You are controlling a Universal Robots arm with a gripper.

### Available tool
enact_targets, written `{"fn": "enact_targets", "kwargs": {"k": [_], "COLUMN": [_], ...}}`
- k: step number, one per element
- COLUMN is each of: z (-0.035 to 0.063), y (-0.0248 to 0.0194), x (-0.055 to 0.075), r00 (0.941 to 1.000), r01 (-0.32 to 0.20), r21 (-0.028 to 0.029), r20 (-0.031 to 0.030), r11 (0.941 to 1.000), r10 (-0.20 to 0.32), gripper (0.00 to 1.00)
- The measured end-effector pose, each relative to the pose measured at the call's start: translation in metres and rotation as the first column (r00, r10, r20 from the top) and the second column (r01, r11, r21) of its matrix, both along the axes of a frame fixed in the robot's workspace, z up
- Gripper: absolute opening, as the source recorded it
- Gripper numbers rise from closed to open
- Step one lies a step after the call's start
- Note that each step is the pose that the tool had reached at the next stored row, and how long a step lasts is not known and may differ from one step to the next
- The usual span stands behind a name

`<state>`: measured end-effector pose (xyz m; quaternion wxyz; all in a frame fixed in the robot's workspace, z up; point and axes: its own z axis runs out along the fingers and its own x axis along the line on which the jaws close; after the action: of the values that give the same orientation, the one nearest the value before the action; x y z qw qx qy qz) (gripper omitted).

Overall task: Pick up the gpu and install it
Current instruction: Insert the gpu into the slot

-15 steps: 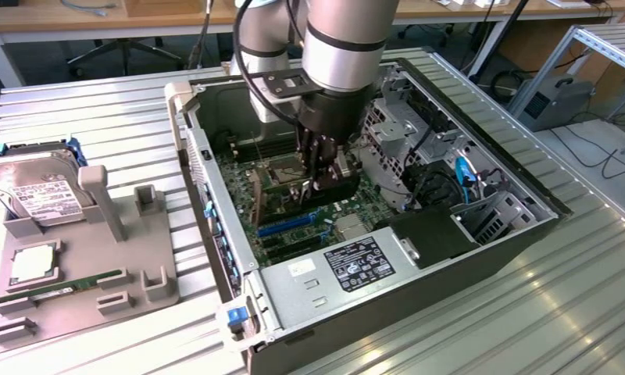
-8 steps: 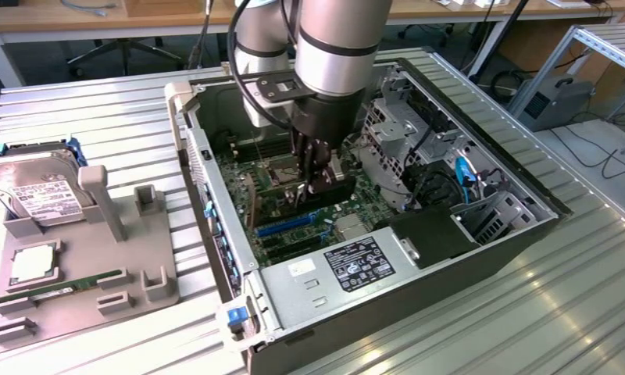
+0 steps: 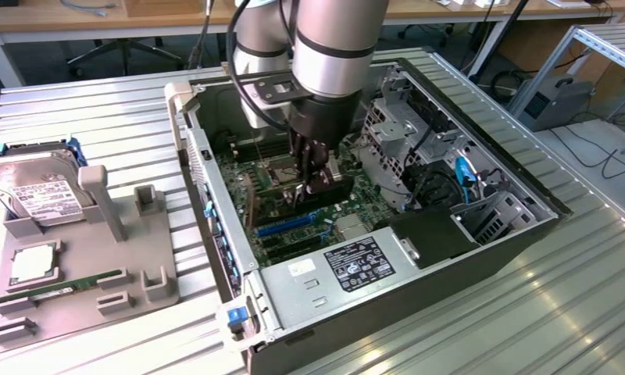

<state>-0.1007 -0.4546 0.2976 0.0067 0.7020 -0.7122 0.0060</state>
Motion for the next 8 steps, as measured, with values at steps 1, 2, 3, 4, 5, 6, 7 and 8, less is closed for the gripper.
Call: {"fn": "enact_targets", "kwargs": {"k": [1,2,3,4,5,6,7,8], "z": [-0.0004,-0.0008,-0.0011,-0.0014,-0.0018,-0.0024,-0.003,-0.0037], "y": [0.0005,0.001,0.0012,0.0014,0.0014,0.0016,0.0016,0.0016], "x": [-0.0007,-0.0014,-0.0025,-0.0037,-0.0049,-0.0061,-0.0069,-0.0077], "r00": [1.0,1.0,1.0,1.0,1.0,1.0,1.0,1.0], "r01": [0.0,0.0,0.0,0.0,0.0,0.0,0.0,0.0], "r21": [0.0001,0.0002,0.0001,-0.0001,-0.0001,0.0,0.0,0.0], "r20": [0.0,0.0001,0.0,-0.0001,-0.0001,0.0,0.0,0.0], "r11": [1.0,1.0,1.0,1.0,1.0,1.0,1.0,1.0], "r10": [0.0,0.0,0.0,0.0,0.0,0.0,0.0,0.0], "gripper": [0.27,0.27,0.27,0.27,0.27,0.27,0.27,0.27]}}
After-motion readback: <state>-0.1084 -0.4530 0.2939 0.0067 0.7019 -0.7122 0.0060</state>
